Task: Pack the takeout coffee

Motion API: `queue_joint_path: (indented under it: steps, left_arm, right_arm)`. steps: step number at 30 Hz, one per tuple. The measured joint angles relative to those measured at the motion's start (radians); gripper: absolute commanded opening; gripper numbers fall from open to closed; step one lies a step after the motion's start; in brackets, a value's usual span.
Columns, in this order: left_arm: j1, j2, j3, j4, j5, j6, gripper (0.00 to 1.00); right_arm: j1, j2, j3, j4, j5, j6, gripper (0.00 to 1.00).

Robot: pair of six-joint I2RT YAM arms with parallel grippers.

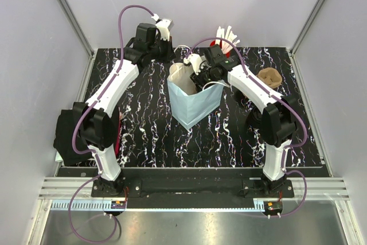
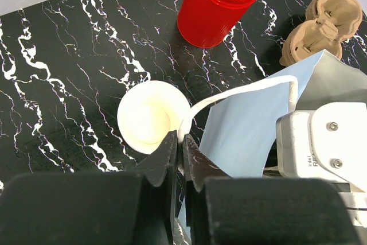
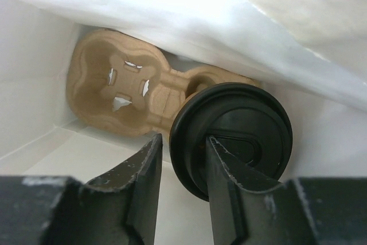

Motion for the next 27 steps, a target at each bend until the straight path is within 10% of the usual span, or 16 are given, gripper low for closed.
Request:
queue_joint_path:
  steps: [27]
  left_arm:
    - [0.000,0.000,0.000,0.000,0.001,0.000,0.11]
  right_arm:
    - [0.000,-0.015,-0.002,-0.024,-0.004,0.000,0.86]
